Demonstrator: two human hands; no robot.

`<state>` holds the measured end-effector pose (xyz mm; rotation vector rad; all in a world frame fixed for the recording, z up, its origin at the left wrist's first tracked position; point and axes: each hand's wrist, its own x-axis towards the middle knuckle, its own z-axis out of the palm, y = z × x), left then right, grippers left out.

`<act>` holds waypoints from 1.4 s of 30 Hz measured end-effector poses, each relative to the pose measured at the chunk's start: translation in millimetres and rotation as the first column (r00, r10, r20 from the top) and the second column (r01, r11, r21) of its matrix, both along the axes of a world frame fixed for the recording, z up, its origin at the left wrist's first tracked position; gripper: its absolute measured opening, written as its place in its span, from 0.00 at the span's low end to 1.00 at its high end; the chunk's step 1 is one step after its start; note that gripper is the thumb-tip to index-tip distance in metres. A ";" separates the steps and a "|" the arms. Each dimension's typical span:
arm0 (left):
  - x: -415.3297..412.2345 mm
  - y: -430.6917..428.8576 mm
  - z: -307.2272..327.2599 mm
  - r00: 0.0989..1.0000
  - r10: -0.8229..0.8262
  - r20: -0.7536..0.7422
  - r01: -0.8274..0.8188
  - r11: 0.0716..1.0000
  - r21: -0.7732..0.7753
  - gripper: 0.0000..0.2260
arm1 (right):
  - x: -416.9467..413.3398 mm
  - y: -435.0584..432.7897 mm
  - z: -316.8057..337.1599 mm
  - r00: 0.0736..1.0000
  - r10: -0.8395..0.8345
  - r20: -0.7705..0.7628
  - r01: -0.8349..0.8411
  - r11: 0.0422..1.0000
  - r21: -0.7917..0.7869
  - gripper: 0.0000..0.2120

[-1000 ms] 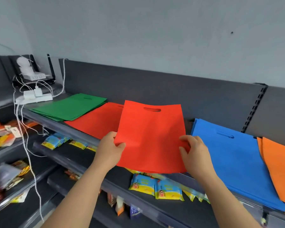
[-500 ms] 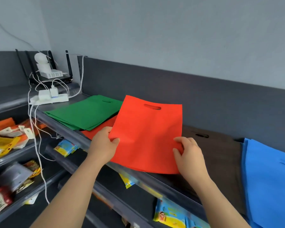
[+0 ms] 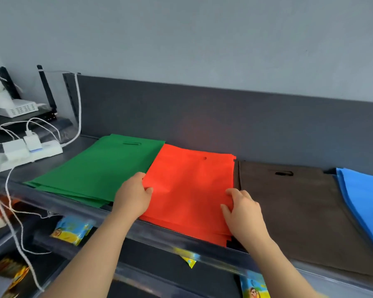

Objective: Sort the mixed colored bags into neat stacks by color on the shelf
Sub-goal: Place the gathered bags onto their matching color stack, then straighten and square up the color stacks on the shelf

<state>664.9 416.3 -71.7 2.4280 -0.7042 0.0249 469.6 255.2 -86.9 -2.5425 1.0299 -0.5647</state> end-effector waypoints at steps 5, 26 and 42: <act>15.6 -2.5 -8.9 0.994 -0.060 0.092 0.050 0.993 0.106 0.22 | 12.5 13.0 -5.4 0.978 -0.118 -0.172 0.095 0.986 -0.135 0.16; -116.4 -55.2 5.4 0.807 -0.500 0.316 0.548 0.833 -0.082 0.13 | -99.2 19.6 21.6 0.956 -0.288 0.059 0.294 0.946 -0.137 0.19; -354.4 -163.0 9.6 0.686 -0.668 0.287 0.715 0.691 -0.101 0.15 | -353.4 -55.3 24.6 0.879 -0.477 0.002 0.474 0.872 -0.118 0.21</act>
